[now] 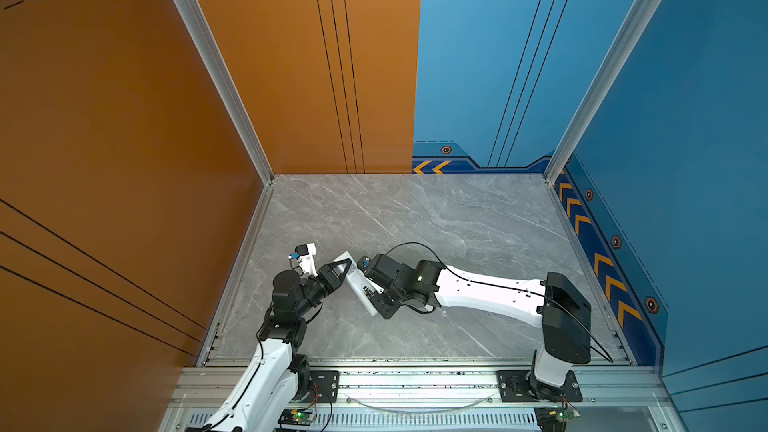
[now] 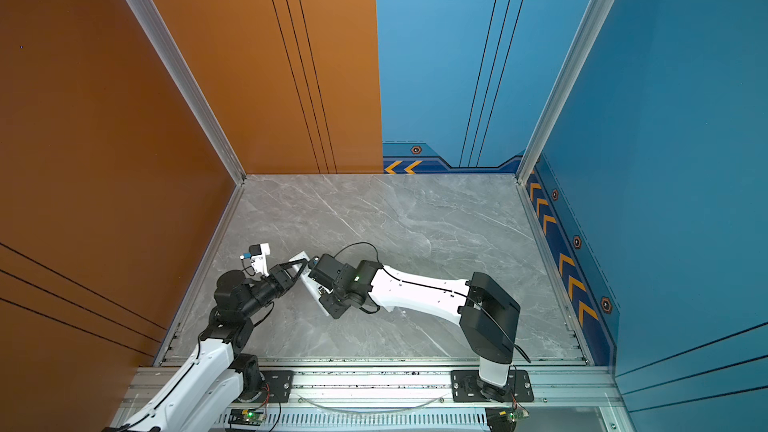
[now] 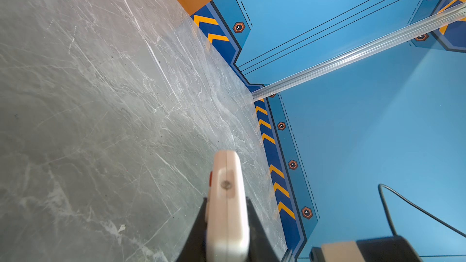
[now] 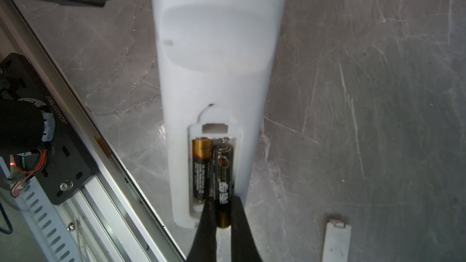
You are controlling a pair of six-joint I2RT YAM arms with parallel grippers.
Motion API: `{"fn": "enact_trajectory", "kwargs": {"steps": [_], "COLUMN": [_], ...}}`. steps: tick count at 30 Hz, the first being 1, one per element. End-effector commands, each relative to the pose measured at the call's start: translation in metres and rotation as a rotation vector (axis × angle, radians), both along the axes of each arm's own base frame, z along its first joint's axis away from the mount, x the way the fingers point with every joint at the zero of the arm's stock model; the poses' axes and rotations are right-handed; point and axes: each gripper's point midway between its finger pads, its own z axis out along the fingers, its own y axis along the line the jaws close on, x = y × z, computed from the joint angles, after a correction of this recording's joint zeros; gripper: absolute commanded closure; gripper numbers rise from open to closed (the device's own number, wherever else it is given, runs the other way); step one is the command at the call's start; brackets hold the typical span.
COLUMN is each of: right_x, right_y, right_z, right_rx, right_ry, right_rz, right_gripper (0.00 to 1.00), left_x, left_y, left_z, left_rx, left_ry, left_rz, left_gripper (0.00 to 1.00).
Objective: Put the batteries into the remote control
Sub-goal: 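Lower the battery into the empty slot beside the first battery with the right gripper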
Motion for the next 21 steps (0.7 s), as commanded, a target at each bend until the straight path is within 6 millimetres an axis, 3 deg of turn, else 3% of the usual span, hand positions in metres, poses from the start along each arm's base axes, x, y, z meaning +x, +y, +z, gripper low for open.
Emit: {"fn": "enact_trajectory", "kwargs": {"steps": [1, 5, 21], "right_x": [-0.0009, -0.0016, -0.0021], "right_y": [0.0014, 0.002, 0.0046], "right_z": [0.0004, 0.001, 0.0054], "right_rx": [-0.021, -0.022, -0.02], "right_ry": [-0.005, -0.003, -0.012], "right_rz": [0.002, 0.004, 0.012], "right_gripper": [0.99, 0.93, 0.84], "left_x": [-0.0007, -0.0006, 0.0007], "left_y": [0.0005, 0.0007, 0.001], "left_z": [0.0055, 0.0056, 0.0073], "left_rx": [-0.024, -0.029, -0.047], "left_ry": [-0.024, -0.026, -0.027], "left_rz": [0.007, 0.009, 0.015], "left_gripper": [1.0, 1.0, 1.0]}}
